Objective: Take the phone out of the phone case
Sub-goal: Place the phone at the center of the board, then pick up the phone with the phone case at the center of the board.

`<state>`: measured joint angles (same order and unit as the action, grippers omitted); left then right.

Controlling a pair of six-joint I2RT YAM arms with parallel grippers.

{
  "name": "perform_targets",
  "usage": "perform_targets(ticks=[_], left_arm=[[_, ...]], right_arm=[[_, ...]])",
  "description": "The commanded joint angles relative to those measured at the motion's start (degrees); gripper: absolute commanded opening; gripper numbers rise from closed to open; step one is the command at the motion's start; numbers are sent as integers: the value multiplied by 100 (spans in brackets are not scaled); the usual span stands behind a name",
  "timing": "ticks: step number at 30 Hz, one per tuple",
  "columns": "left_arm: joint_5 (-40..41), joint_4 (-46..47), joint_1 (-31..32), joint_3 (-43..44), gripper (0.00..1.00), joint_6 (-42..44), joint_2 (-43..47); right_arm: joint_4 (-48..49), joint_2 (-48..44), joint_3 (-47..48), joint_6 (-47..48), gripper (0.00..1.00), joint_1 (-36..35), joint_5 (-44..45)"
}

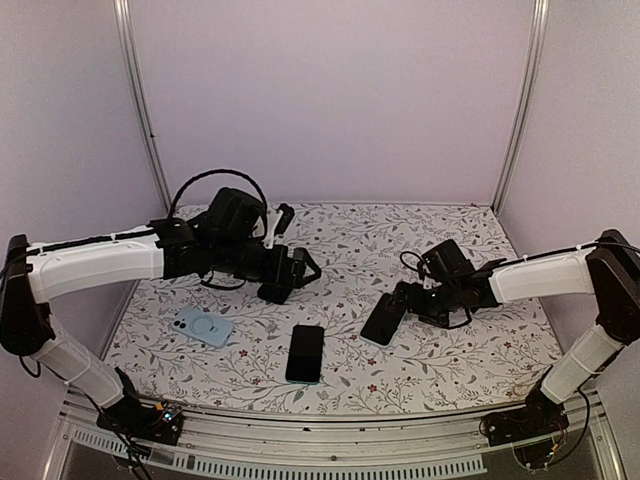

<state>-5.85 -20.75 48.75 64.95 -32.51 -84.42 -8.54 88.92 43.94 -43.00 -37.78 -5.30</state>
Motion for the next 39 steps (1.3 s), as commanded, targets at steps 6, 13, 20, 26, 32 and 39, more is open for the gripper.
perform_targets(ticks=[6,13,20,26,32,39], left_arm=[[-123,752,-50,-262,99,-20,251],[7,994,-49,-195,99,-78,239],[-318,1617,-211,-407,99,-517,163],[-459,2084,-437,-672,99,-907,142],[-651,2447,-555,-756,99,-1133,-37],[-803,2724,-560,-834,99,-1352,-167]], right_arm=[[118,941,719,-59,99,-170,-196],[-188,1733,1886,500,99,-295,-122],[-1100,2302,2860,1290,99,-377,497],[-1485,2181,2886,1400,99,-717,1143],[-1809,1921,2821,1108,99,-1140,1257],[-2397,1869,2763,731,99,-1478,1773]])
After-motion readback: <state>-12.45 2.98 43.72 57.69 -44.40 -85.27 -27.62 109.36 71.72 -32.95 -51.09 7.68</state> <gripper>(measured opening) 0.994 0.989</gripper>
